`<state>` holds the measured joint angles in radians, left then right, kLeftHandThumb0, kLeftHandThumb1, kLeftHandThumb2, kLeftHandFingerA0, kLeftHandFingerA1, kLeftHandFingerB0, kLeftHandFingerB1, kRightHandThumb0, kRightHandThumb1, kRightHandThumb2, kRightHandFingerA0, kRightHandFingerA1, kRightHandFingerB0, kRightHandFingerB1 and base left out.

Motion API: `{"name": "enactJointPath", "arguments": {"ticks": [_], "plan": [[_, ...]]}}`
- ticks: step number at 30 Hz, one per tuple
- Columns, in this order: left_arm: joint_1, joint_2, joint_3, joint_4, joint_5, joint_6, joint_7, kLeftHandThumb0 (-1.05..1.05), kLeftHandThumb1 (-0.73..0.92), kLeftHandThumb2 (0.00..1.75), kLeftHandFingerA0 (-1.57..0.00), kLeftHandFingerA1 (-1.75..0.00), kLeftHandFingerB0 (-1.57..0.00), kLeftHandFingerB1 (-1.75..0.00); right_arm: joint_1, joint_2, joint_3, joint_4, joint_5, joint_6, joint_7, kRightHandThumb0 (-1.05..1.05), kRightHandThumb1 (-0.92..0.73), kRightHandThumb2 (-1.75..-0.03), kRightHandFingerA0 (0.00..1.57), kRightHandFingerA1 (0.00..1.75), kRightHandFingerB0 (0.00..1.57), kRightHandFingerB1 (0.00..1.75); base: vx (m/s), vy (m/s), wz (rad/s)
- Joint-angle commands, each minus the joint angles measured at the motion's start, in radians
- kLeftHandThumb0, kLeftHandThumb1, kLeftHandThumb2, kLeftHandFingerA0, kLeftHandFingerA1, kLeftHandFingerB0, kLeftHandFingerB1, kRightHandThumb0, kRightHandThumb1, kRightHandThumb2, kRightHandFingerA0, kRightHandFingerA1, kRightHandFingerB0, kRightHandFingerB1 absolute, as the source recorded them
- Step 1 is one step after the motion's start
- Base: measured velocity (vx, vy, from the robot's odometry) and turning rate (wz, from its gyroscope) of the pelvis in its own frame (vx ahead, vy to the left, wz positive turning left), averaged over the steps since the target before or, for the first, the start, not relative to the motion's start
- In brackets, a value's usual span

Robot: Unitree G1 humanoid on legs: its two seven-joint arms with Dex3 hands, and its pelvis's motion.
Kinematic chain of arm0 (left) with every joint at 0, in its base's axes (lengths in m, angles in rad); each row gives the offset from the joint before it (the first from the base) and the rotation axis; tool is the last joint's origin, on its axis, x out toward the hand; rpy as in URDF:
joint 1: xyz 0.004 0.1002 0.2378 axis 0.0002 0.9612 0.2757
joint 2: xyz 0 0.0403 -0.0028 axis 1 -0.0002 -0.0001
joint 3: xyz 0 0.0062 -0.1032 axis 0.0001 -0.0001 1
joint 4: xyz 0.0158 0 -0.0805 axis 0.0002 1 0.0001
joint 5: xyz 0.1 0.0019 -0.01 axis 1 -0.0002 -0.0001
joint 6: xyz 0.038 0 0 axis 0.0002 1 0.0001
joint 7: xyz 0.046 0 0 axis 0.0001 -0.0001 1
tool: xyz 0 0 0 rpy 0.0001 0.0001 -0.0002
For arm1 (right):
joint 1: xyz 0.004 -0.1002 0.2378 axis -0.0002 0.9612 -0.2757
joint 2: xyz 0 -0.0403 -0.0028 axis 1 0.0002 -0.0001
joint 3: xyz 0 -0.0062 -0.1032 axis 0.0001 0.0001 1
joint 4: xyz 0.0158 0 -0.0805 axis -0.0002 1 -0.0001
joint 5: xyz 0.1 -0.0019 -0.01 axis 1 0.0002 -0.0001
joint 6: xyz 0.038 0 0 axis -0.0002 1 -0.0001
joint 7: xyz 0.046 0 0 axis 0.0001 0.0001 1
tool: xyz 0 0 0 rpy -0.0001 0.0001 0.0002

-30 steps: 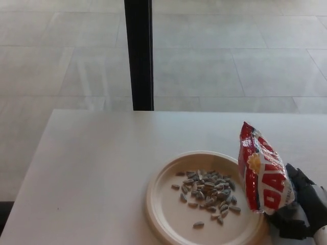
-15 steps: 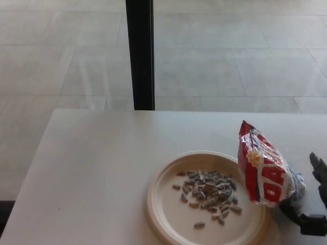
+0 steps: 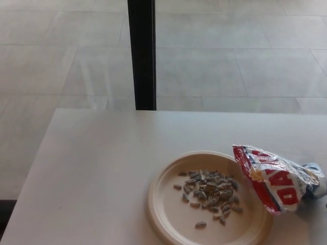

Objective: The robot uses its right hand to pick up a bag of sunflower seeds kept in the middle of the desk and tilts it over a plate kept next to it to pour out a few seeds and then puts the bag of seeds back on the desk

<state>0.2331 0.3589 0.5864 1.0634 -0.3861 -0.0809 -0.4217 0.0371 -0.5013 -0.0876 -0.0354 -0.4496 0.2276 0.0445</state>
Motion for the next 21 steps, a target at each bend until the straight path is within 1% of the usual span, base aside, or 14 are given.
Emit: {"name": "enactJointPath", "arguments": {"ticks": [1, 2, 3, 4, 7, 8, 9, 10, 11, 14, 15, 16, 17, 21], "plan": [[-0.005, 0.026, 0.001, 0.013, 0.000, -0.022, -0.004, -0.94, 0.85, 1.32, -0.06, -0.68, -0.18, -0.63, 0.154, -0.280, -0.187, 0.024, 0.304, -0.059, 0.493, -0.88, -0.51, -0.83, 0.00, 0.22, 0.00, 0.00, 0.00, 0.000, 0.00], [-0.002, 0.024, -0.001, 0.008, 0.002, -0.022, 0.000, -0.99, 0.92, 0.98, -0.13, -0.79, -0.08, -0.64, 0.163, -0.340, -0.205, 0.062, 0.339, -0.059, 0.589, -0.84, -0.49, -0.80, 0.00, 0.14, 0.00, 0.04, 0.00, 0.000, 0.00], [0.001, 0.022, 0.007, 0.000, -0.011, -0.006, -0.007, -0.93, 0.84, 1.31, -0.03, -0.67, -0.19, -0.65, 0.191, -0.428, -0.228, 0.115, 0.363, -0.071, 0.705, -0.81, -0.48, -0.81, 0.00, 0.08, 0.00, 0.16, 0.00, 0.000, 0.00], [-0.003, 0.020, 0.011, 0.006, -0.015, -0.005, -0.005, -0.97, 0.92, 1.00, -0.08, -0.75, -0.08, -0.62, 0.212, -0.475, -0.261, 0.146, 0.391, -0.067, 0.784, -0.72, -0.31, -0.69, 0.00, 0.00, 0.06, 0.28, 0.00, 0.000, 0.00], [-0.006, 0.024, -0.003, 0.008, 0.004, -0.018, 0.004, -0.93, 0.92, 0.99, -0.10, -0.77, -0.09, -0.65, 0.243, -0.550, -0.351, 0.308, 0.449, -0.127, 0.908, -0.67, -0.37, -0.68, 0.00, 0.00, 0.10, 0.30, 0.00, 0.000, 0.00], [-0.009, 0.025, -0.001, 0.012, 0.000, -0.017, -0.005, -0.91, 0.86, 1.32, -0.02, -0.67, -0.20, -0.66, 0.245, -0.546, -0.409, 0.376, 0.487, -0.139, 0.931, -0.65, -0.38, -0.64, 0.00, 0.00, 0.08, 0.31, 0.00, 0.000, 0.00], [-0.014, 0.027, -0.005, 0.024, 0.007, -0.020, 0.001, -0.94, 0.92, 0.99, -0.09, -0.75, -0.09, -0.65, 0.261, -0.557, -0.505, 0.468, 0.516, -0.157, 0.946, -0.68, -0.34, -0.64, 0.00, 0.00, 0.05, 0.31, 0.00, 0.000, 0.00], [-0.014, 0.026, -0.006, 0.026, 0.008, -0.021, 0.002, -0.94, 0.92, 0.99, -0.09, -0.75, -0.09, -0.65, 0.261, -0.562, -0.513, 0.481, 0.521, -0.160, 0.950, -0.68, -0.34, -0.64, 0.00, 0.00, 0.05, 0.31, 0.00, 0.000, 0.00], [-0.009, 0.025, -0.009, 0.017, 0.010, -0.020, 0.001, -0.93, 0.84, 1.33, -0.05, -0.68, -0.21, -0.69, 0.268, -0.563, -0.602, 0.576, 0.536, -0.174, 0.907, -0.63, -0.35, -0.63, 0.00, 0.00, 0.09, 0.28, 0.00, 0.000, 0.00], [-0.001, 0.025, -0.014, 0.008, 0.020, -0.031, 0.014, -0.91, 0.85, 1.32, -0.08, -0.68, -0.21, -0.67, 0.300, -0.566, -0.735, 0.720, 0.542, -0.210, 0.772, -0.76, -0.37, -0.67, 0.00, 0.00, 0.08, 0.31, 0.00, 0.000, 0.00], [-0.001, 0.024, -0.014, 0.008, 0.020, -0.031, 0.015, -0.92, 0.85, 1.33, -0.08, -0.68, -0.20, -0.68, 0.303, -0.560, -0.767, 0.736, 0.555, -0.193, 0.755, -0.76, -0.49, -0.75, 0.00, 0.00, 0.16, 0.33, 0.00, 0.000, 0.00], [-0.002, 0.024, -0.015, 0.011, 0.020, -0.032, 0.014, -0.94, 0.92, 0.97, -0.11, -0.78, -0.12, -0.68, 0.308, -0.548, -0.820, 0.770, 0.579, -0.170, 0.721, -0.78, -0.47, -0.75, 0.00, 0.00, 0.13, 0.32, 0.00, 0.000, 0.00], [0.000, 0.025, -0.016, 0.010, 0.020, -0.033, 0.011, -0.93, 0.85, 1.33, -0.08, -0.69, -0.20, -0.68, 0.315, -0.531, -0.881, 0.821, 0.613, -0.161, 0.679, -0.70, -0.42, -0.75, 0.00, 0.12, 0.09, 0.36, 0.00, 0.000, 0.00], [0.002, 0.025, -0.020, 0.003, 0.022, -0.031, 0.012, -0.89, 0.87, 1.33, -0.08, -0.68, -0.20, -0.67, 0.322, -0.464, -1.021, 0.937, 0.693, -0.121, 0.510, -0.66, -0.38, -0.79, 0.00, 0.31, 0.08, 0.45, 0.00, 0.000, 0.00]]}}
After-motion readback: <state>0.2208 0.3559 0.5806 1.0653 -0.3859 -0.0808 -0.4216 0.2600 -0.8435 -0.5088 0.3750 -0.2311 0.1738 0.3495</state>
